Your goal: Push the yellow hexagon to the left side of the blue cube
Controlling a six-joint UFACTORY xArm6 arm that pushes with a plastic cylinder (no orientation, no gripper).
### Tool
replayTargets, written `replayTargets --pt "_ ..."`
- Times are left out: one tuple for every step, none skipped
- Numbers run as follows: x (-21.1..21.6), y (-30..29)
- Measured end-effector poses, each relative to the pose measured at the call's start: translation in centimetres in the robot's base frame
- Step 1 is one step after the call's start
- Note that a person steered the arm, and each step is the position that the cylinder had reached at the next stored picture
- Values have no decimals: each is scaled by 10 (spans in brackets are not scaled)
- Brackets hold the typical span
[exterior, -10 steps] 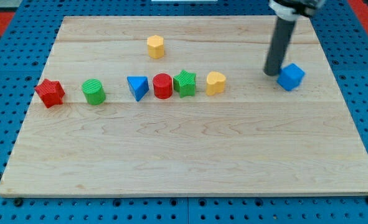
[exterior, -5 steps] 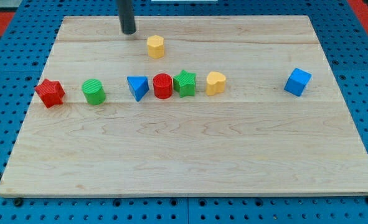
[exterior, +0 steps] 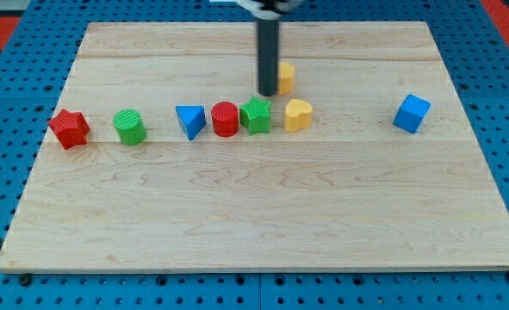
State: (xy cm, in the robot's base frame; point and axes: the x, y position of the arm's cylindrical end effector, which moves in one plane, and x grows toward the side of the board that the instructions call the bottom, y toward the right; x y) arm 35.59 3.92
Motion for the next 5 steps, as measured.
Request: replayTargets --pt "-47 -41" --pt "-75 -51" --pt "-30 20" --pt "17 67" --pt "2 74"
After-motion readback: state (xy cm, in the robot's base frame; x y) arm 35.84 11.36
